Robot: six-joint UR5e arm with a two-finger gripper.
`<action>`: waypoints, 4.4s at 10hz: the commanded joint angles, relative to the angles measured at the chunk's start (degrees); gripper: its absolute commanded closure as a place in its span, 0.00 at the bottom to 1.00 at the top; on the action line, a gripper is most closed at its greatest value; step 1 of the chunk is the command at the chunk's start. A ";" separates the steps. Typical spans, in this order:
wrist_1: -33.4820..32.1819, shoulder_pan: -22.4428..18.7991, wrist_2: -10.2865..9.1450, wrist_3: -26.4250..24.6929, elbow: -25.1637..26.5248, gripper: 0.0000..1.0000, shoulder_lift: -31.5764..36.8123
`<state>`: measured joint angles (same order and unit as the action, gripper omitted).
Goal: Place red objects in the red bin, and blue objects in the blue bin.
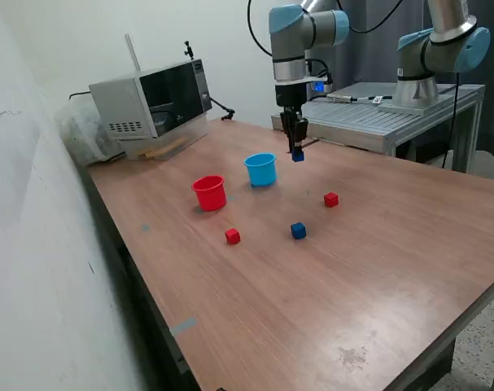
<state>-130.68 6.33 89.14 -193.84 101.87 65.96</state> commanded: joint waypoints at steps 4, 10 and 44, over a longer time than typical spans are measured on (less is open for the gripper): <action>3.24 7.29 0.33 4.52 -3.69 1.00 0.92; 2.98 12.04 1.04 4.52 -5.10 1.00 -2.77; 10.29 -22.06 7.89 -17.89 -25.75 0.00 -16.11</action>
<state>-117.70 -15.79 95.18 -209.73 77.35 53.15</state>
